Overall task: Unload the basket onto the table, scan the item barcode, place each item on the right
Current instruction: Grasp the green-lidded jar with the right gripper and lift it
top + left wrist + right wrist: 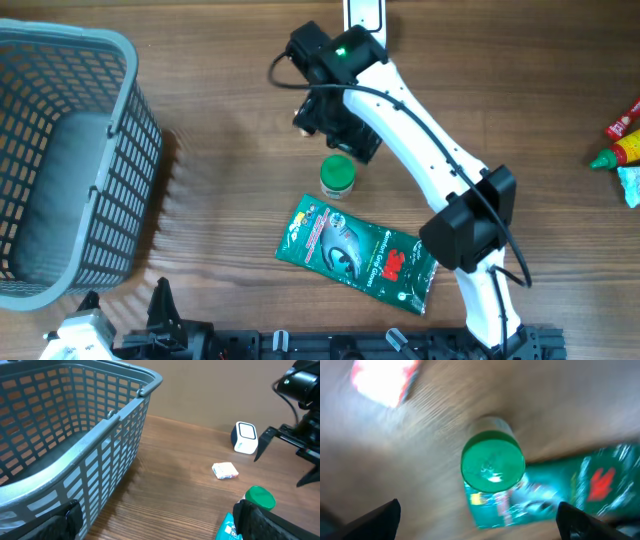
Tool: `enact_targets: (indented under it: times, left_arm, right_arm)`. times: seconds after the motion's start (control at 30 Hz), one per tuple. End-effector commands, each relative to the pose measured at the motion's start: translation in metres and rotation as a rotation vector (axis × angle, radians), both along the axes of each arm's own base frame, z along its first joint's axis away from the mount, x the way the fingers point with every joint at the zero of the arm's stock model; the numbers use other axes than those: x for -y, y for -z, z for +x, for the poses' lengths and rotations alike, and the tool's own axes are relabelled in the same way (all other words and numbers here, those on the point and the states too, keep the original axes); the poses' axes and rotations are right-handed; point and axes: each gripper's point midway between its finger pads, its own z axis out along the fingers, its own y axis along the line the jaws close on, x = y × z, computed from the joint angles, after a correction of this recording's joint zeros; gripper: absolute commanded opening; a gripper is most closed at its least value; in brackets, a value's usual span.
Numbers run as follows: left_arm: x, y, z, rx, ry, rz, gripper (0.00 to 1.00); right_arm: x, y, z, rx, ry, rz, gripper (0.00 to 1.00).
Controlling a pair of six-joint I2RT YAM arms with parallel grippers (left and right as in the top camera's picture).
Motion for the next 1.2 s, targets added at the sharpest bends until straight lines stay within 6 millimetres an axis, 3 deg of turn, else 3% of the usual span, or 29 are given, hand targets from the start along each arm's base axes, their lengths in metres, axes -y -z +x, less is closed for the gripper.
enact_targets:
  times: [0.0,0.1,0.4,0.53,0.6,0.8,0.87,1.0,1.03,1.17]
  left_arm:
    - [-0.003,-0.001,-0.001,0.006,-0.015,0.014,1.00]
    - [-0.003,-0.001,-0.001,0.006,-0.015,0.014,1.00]
    - [-0.003,-0.001,-0.001,0.006,-0.015,0.014,1.00]
    - [-0.003,-0.001,-0.001,0.006,-0.015,0.014,1.00]
    - [-0.003,-0.001,-0.001,0.006,-0.015,0.014,1.00]
    - [-0.003,-0.001,-0.001,0.006,-0.015,0.014,1.00]
    - [-0.003,-0.001,-0.001,0.006,-0.015,0.014,1.00]
    - [-0.003,-0.001,-0.001,0.006,-0.015,0.014,1.00]
    - [-0.003,-0.001,-0.001,0.006,-0.015,0.014,1.00]
    - [-0.003,-0.001,-0.001,0.006,-0.015,0.014,1.00]
  right_arm:
    - [-0.004,0.007,-0.013,-0.091,0.597,-0.003,1.00]
    - [-0.008,0.020,-0.018,-0.134,0.692,-0.005,1.00]
    - [-0.010,0.077,-0.037,-0.243,0.697,-0.023,0.99]
    - [-0.001,0.100,-0.037,-0.216,0.695,-0.059,0.99]
    - [0.004,0.108,-0.033,-0.180,0.662,-0.075,0.92]
    - [0.003,0.111,-0.017,-0.096,0.280,-0.030,0.67]
    - [0.000,0.111,-0.012,-0.075,0.123,-0.006,0.66]
    - [-0.009,0.112,0.003,0.017,-0.454,0.041,0.68]
    - [-0.009,0.112,0.003,0.023,-0.545,0.043,0.73]
    - [-0.010,0.106,0.007,0.045,-0.698,0.050,0.88]
